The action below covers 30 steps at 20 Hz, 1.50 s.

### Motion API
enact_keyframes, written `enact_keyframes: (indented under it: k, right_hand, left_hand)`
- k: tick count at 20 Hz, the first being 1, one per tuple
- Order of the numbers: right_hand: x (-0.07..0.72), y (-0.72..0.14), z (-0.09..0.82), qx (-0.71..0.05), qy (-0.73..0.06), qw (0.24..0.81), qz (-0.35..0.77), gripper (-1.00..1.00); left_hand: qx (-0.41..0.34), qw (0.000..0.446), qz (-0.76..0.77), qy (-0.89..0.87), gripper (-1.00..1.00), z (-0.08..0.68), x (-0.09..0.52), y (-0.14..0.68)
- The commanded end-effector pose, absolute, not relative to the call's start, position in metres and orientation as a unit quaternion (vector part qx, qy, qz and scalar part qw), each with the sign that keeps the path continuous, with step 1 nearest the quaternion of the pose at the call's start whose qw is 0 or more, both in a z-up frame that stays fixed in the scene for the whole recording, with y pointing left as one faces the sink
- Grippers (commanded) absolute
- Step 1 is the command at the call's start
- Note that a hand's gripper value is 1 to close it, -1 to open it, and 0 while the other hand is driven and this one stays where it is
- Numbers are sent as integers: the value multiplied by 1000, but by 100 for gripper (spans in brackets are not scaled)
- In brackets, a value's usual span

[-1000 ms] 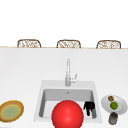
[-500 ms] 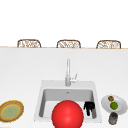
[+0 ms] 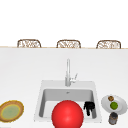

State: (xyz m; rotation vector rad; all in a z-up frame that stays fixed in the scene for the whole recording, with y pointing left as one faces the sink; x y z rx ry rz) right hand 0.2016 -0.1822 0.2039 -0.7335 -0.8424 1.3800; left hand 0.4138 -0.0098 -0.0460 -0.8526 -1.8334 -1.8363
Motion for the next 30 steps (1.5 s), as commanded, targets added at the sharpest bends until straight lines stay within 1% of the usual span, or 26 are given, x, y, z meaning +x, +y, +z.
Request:
enact_keyframes:
  k: [1,4,6,8,10,12,14,15,17,21,27,30]
  right_hand:
    - [202,-182,204,-320,-368,631,603,0]
    - [202,-182,204,-320,-368,631,603,0]
    - [202,-182,204,-320,-368,631,603,0]
    - [202,-182,204,-320,-368,631,603,0]
    - [202,-182,204,-320,-368,631,603,0]
    - [202,-182,204,-320,-368,631,603,0]
    - [202,-182,204,-320,-368,631,603,0]
    - [202,-182,204,-320,-368,631,603,0]
    - [202,-182,204,-320,-368,631,603,0]
    - [202,-182,204,-320,-368,631,603,0]
    - [202,-182,204,-320,-368,631,603,0]
    - [202,-182,204,-320,-368,631,603,0]
  left_hand:
    - [-338,227,-646,-646,-100,-53,412,-11]
    - [-358,238,-637,-640,-100,-64,413,-11]
    - [-342,237,-638,-648,-100,-74,428,-11]
    - [-344,240,-639,-645,-100,-80,439,-11]
    - [-342,232,-638,-650,-100,-79,447,-13]
    - [-345,233,-636,-650,-100,-81,456,-15]
    - [-336,222,-639,-656,-100,-85,457,-15]
    - [-330,216,-640,-659,100,-86,453,-14]
    - [-327,190,-651,-658,100,-86,450,-11]
    - [-280,148,-671,-671,100,-82,448,-13]
    - [-248,123,-681,-678,100,-80,446,-12]
    - [-226,104,-684,-686,100,-89,443,-12]
